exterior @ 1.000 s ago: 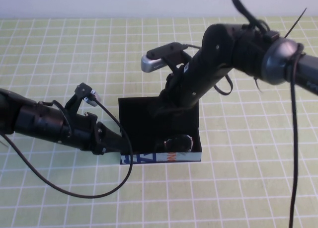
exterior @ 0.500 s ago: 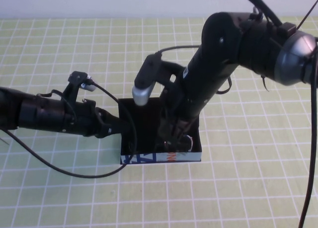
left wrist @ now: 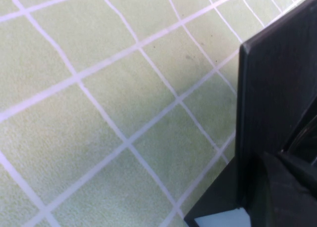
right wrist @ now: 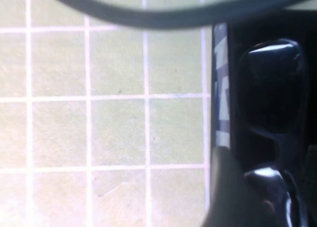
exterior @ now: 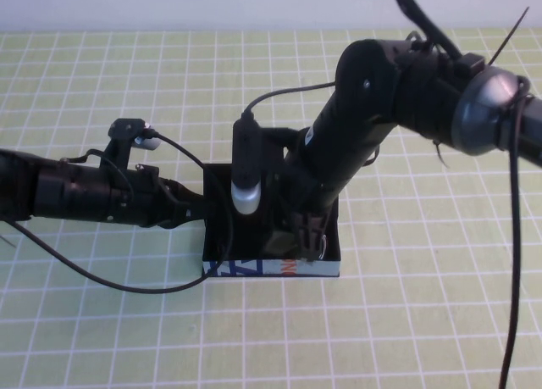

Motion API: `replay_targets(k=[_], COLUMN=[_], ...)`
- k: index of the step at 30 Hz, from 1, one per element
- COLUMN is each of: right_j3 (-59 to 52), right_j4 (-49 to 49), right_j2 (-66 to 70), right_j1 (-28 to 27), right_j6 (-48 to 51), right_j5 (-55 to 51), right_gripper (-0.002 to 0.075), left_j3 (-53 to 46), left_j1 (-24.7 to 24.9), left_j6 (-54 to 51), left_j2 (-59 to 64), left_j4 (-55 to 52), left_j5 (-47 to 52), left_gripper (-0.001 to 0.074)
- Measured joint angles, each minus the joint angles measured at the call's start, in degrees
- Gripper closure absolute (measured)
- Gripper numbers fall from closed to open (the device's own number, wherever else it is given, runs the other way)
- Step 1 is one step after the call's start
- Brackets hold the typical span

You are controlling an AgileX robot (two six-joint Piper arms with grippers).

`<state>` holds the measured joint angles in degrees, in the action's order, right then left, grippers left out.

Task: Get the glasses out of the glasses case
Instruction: Pick up the glasses from the glasses case

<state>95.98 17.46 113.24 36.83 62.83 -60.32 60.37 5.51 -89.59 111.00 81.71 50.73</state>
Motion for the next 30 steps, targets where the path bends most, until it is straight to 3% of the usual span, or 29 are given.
replay_targets(k=[16, 30], right_j3=[-0.1, -0.1], right_j4=[-0.5, -0.9], right_j2=[4.1, 5.8], right_j1=[0.0, 0.0], right_j6=[1.4, 1.5], right_j5=[7.0, 6.4], right_gripper=[0.0423, 0.0422], left_j3=[0.0, 0.0], left_j1=[0.0, 0.0], left_j6=[0.2, 0.4], left_j2=[0.0, 0.0], left_j4=[0.0, 0.1], left_j5=[0.1, 0.2], left_gripper=[0.0739, 0.0739])
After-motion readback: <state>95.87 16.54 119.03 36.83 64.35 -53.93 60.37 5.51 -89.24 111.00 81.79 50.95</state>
